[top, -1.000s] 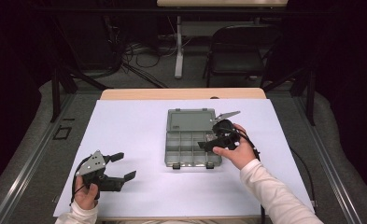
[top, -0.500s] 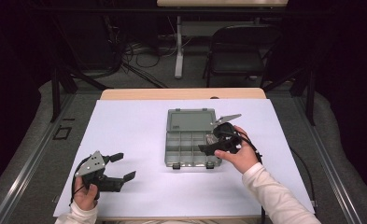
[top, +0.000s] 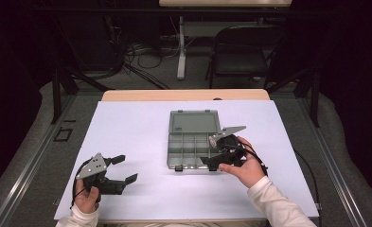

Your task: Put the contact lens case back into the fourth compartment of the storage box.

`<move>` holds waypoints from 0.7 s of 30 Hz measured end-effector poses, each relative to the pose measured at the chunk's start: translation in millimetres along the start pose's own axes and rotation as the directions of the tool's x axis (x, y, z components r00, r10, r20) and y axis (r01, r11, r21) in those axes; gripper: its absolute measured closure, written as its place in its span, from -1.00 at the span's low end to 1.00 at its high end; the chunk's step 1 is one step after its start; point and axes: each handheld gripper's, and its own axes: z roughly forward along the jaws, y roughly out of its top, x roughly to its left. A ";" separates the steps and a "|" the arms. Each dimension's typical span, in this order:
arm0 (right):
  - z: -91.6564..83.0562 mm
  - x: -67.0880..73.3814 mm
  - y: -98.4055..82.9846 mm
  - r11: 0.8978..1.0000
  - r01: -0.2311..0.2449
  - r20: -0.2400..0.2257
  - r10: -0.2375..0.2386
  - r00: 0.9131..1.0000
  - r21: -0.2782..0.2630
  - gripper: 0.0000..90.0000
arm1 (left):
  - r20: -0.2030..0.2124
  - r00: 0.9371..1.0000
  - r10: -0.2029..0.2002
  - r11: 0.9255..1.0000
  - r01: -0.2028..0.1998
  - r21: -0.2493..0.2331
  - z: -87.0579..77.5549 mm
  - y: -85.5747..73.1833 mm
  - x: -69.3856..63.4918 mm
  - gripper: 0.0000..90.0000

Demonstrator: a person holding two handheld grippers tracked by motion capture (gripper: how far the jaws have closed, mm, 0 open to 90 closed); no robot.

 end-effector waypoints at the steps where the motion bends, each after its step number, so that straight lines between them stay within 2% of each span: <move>1: -0.2 0.9 -1.8 1.000 0.004 -0.001 -0.004 1.000 -0.003 -0.68 | 0.000 1.000 0.000 1.000 0.000 0.000 0.0 0.0 0.0 -0.64; 8: -2.4 6.9 -14.2 1.000 0.030 0.006 -0.030 1.000 -0.005 -0.68 | -0.001 1.000 0.000 1.000 0.000 0.001 -0.1 -0.1 -0.3 -0.64; 21: -9.4 17.3 -40.4 0.999 0.032 0.018 -0.032 0.999 -0.018 -0.68 | -0.003 1.000 -0.002 1.000 0.002 0.001 -0.4 -0.3 -0.3 -0.64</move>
